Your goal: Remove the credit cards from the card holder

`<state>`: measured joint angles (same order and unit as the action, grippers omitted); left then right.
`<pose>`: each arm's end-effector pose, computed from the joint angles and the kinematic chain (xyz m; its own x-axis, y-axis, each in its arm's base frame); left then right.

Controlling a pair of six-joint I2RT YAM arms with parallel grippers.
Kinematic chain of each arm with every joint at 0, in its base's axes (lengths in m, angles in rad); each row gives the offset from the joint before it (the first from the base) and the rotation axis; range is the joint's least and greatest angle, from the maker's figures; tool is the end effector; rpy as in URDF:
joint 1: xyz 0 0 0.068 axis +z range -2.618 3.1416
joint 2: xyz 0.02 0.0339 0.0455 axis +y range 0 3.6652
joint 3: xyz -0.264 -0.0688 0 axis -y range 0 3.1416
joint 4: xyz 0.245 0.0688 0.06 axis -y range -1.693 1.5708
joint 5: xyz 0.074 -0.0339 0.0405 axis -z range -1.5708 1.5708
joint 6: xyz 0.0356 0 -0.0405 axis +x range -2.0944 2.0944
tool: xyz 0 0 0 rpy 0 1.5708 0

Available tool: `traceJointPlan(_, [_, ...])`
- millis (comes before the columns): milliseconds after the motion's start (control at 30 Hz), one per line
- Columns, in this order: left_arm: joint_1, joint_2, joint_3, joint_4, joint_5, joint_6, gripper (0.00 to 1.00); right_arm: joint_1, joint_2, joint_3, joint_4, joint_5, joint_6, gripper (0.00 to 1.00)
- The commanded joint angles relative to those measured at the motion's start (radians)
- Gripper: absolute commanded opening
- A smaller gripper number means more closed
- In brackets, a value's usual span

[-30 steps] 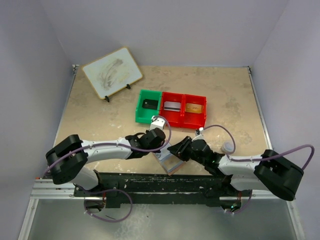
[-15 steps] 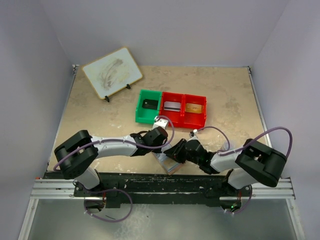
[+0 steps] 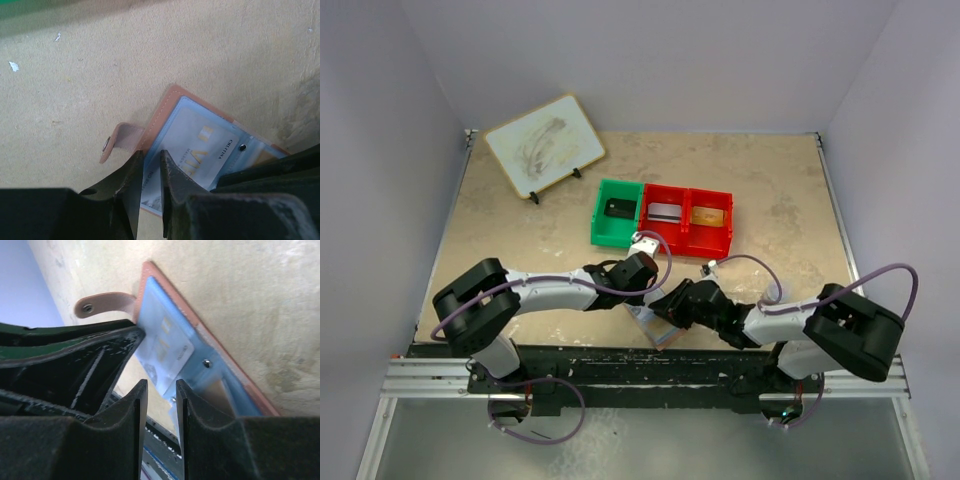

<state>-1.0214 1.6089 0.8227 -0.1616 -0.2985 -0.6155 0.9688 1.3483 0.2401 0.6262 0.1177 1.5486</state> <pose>0.1701 -0.2578 0.1586 -0.7651 0.1929 -0.6143 0.3475 0.9269 -0.1419 0.1290 0.1803 0.1278 -0.7652 0.6395 -0.0741 0.2456 0.3964 0.8846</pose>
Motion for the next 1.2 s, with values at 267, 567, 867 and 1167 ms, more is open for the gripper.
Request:
traceJointPlan(267, [0.003, 0.018, 0.030, -0.040, 0.055, 0.039, 0.14, 0.005, 0.070, 0.019, 0.010, 0.068, 0.063, 0.28])
traceJointPlan(567, [0.003, 0.018, 0.009, -0.025, 0.122, 0.044, 0.13, 0.004, 0.109, -0.019, 0.135, 0.064, 0.073, 0.19])
traceJointPlan(867, [0.001, 0.025, -0.005, -0.029, 0.120, 0.038, 0.12, 0.004, 0.080, -0.049, 0.151, 0.094, 0.071, 0.00])
traceJointPlan(1167, [0.003, 0.042, -0.015, -0.025, 0.061, 0.011, 0.10, 0.004, -0.026, -0.056, 0.041, 0.096, 0.050, 0.00])
